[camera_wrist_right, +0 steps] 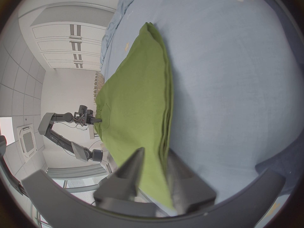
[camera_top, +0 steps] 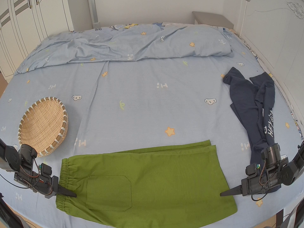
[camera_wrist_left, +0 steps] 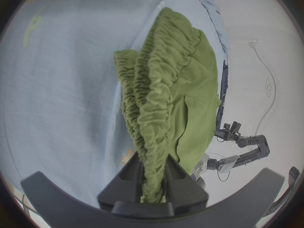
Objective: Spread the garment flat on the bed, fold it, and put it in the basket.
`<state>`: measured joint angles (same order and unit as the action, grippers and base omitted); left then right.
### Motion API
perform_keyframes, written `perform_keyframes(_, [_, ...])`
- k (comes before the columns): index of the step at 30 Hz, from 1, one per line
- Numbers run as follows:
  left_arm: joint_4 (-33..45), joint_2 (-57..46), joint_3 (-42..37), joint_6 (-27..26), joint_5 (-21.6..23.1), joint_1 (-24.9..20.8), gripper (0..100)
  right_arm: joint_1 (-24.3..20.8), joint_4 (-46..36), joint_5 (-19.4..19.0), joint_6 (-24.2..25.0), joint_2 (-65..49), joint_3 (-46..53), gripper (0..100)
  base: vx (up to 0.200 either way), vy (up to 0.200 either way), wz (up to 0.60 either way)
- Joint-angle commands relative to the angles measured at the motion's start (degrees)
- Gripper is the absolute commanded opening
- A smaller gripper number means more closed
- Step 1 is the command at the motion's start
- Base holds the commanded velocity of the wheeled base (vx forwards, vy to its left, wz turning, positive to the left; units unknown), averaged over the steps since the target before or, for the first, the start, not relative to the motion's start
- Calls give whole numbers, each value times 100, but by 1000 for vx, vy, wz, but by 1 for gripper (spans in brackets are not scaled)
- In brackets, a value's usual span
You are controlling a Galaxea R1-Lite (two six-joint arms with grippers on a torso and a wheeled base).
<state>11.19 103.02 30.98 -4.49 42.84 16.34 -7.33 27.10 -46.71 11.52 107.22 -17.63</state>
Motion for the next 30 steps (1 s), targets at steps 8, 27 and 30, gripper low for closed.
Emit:
perform_keyframes(8, [41, -265, -136, 18, -232, -104, 0, 30, 41, -22, -1, 150, 31, 100, 0, 0, 0])
perform_keyframes(27, [1729, -2770, 1130, 853, -3765, -2293, 0, 214, -513, 2167, 61, -1801, -1393, 100, 0, 0, 0])
perform_keyframes(30, [1737, -2788, 1227, 835, -3809, -2099, 0, 161, -574, 2149, 43, -1853, -1331, 100, 0, 0, 0])
